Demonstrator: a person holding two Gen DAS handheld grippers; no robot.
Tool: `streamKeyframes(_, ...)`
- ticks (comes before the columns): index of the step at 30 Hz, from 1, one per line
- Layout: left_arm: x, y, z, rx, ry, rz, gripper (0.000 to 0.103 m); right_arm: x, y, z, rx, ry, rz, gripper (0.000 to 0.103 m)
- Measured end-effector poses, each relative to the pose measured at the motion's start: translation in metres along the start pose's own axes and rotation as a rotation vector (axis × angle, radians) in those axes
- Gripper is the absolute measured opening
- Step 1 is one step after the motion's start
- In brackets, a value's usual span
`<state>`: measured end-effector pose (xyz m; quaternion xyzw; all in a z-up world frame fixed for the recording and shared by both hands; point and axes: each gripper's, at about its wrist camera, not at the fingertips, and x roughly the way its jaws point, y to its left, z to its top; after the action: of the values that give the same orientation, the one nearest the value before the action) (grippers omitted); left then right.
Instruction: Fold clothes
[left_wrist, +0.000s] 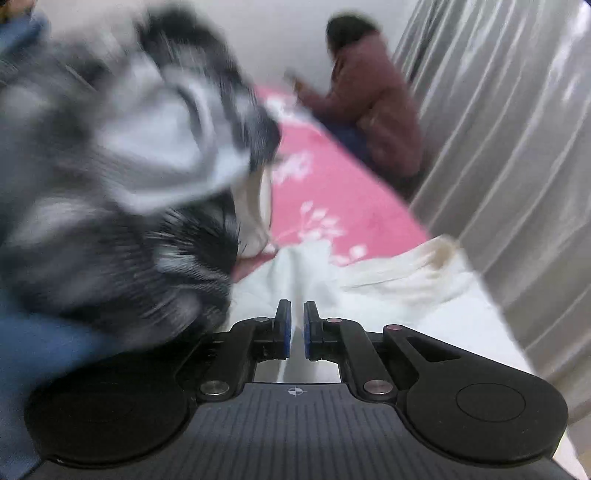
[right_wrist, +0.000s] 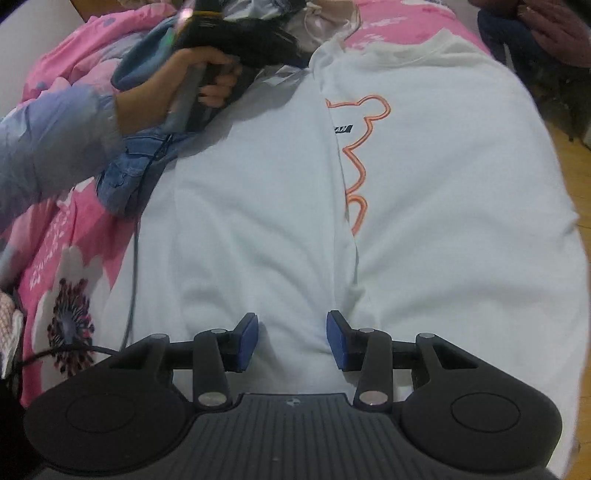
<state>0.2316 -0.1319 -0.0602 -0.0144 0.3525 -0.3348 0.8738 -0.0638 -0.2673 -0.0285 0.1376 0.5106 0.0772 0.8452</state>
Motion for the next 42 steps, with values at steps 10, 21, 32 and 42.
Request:
streamKeyframes(10,-0.053,-0.007,-0.075,0.165,0.155,0.048,0.005,0.009,0.004,0.089,-0.143,-0.227,0.019,0.048)
streamKeyframes(21,-0.109,-0.018,-0.137,0.217,0.094,0.101,0.006,0.163,-0.023,0.216,-0.032,-0.256,0.074,0.024)
streamKeyframes(32,-0.149,-0.008,-0.137,0.129,0.124,0.086,0.006,0.121,-0.048,0.219,-0.002,-0.354,-0.165,0.041)
streamKeyframes(42,-0.146,-0.067,-0.113,0.145,0.119,-0.017,0.007,-0.047,-0.148,0.069,0.437,-0.435,-0.161,0.067)
